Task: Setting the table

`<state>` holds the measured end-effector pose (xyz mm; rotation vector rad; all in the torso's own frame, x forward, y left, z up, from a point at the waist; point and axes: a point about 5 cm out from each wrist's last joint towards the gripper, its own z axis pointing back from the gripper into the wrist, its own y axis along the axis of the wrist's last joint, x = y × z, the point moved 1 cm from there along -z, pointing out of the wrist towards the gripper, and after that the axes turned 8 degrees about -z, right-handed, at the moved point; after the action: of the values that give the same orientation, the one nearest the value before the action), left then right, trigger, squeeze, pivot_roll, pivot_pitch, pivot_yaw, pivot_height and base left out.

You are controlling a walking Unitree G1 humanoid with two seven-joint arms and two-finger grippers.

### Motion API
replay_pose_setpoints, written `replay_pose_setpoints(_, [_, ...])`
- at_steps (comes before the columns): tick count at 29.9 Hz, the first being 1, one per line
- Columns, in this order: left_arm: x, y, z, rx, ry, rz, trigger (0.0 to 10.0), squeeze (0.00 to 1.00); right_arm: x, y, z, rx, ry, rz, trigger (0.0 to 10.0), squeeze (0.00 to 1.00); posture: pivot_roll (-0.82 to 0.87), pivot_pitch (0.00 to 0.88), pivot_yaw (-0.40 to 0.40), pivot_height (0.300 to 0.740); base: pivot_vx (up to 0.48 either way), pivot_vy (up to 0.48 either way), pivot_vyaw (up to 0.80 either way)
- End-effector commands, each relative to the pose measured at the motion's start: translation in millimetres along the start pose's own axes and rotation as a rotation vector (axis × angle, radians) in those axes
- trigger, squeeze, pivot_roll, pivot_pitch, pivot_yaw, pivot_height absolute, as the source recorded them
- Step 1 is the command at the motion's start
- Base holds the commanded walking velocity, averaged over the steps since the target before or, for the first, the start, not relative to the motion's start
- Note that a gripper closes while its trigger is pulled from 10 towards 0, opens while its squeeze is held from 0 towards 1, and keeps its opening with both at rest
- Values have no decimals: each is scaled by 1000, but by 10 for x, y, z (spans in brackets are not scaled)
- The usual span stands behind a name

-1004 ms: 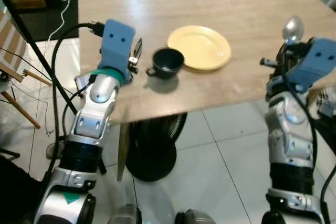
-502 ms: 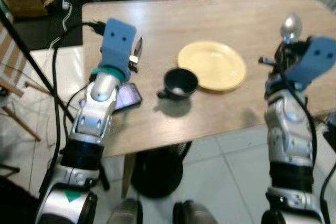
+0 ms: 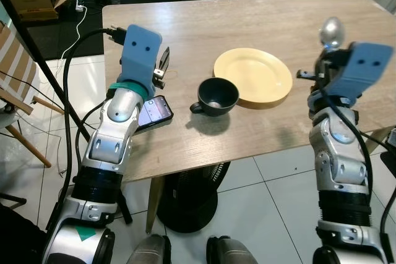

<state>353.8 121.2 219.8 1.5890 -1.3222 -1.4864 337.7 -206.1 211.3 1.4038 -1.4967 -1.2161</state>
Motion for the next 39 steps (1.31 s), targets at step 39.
replay_pose_setpoints(39, [-76,-21,400,-13,-283,-32,10000,0,215,-1139,402,-625,364,391,10000,0,53,16,-27,740,0,0,0])
